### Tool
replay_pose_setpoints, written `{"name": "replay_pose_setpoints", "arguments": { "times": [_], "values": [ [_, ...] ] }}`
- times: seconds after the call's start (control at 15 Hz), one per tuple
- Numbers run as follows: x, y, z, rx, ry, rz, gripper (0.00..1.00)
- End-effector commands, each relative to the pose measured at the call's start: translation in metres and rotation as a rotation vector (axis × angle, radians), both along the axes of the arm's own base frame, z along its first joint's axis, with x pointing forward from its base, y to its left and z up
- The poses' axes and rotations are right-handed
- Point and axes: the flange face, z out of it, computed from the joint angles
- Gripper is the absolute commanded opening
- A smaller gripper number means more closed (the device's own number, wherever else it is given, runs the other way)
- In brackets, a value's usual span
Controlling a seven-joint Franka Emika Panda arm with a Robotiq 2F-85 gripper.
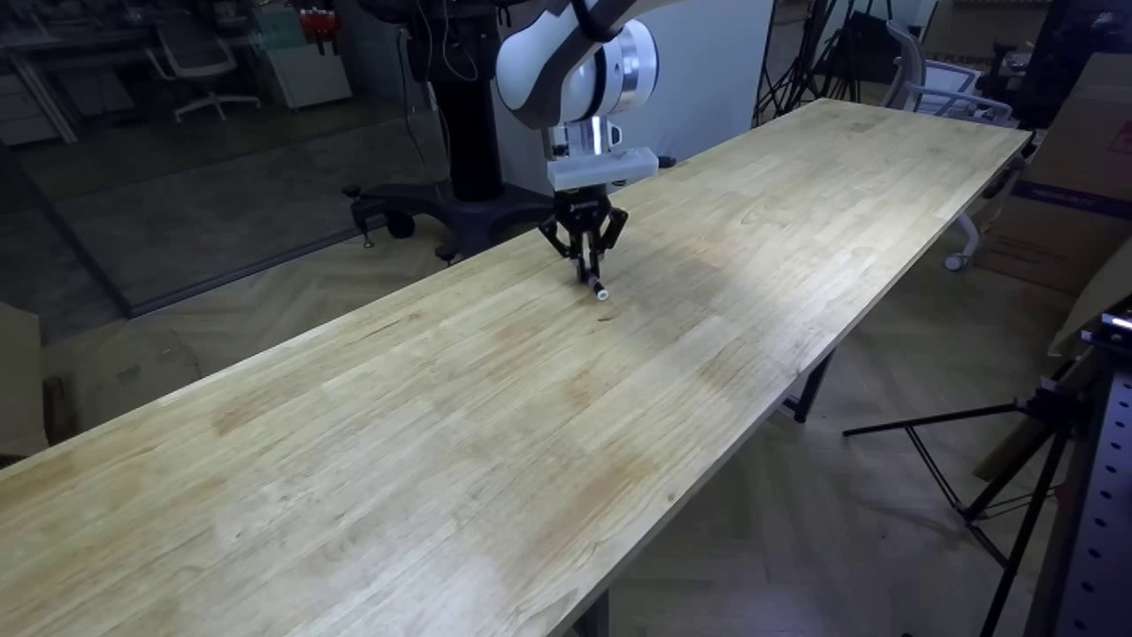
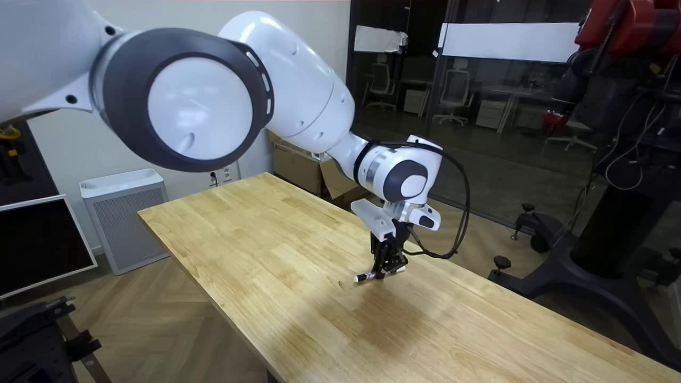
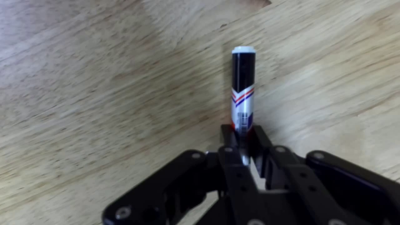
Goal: Move the marker to the left
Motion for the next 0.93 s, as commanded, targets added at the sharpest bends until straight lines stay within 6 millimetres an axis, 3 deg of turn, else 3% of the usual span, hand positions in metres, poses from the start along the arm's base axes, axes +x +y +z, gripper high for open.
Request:
{"name": "replay_pose_setpoints", "arguments": {
  "times": [0.0,0.87],
  "values": [
    [0.003,0.012,0.0,-0.012,0.028,-0.006,0.05],
    [0.003,0.023,0.001,-0.05,0.014,0.014,0.05]
  ]
}}
